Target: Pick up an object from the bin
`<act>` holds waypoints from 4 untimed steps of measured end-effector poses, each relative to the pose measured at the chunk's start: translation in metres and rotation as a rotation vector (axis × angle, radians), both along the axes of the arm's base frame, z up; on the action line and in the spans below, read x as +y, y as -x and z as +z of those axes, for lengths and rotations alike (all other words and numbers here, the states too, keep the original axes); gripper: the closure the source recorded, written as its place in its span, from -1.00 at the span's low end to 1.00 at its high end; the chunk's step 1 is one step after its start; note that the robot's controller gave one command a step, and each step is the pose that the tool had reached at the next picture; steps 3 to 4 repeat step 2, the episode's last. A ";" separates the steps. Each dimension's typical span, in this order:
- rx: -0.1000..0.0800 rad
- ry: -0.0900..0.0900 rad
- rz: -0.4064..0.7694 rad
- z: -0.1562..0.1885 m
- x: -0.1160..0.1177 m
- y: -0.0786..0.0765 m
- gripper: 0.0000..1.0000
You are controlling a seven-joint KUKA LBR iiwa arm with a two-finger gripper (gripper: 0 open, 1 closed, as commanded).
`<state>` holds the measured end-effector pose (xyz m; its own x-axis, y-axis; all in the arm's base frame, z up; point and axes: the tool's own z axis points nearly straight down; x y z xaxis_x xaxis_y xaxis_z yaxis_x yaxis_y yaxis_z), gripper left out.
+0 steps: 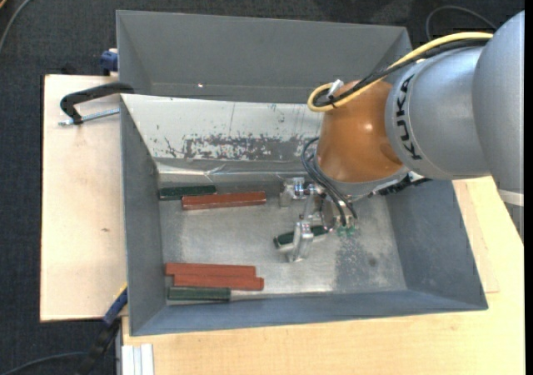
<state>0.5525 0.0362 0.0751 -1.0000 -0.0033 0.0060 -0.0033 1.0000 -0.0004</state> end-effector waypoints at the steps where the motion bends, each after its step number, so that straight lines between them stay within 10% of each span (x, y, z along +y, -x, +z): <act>1: -0.006 -0.002 0.001 0.004 0.001 -0.001 1.00; 2: -0.021 -0.003 -0.011 0.158 0.006 -0.007 1.00; 4: -0.021 -0.003 -0.011 0.158 0.006 -0.007 1.00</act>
Offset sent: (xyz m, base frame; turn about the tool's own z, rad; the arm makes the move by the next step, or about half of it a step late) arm 0.0000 0.0000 0.0000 0.0000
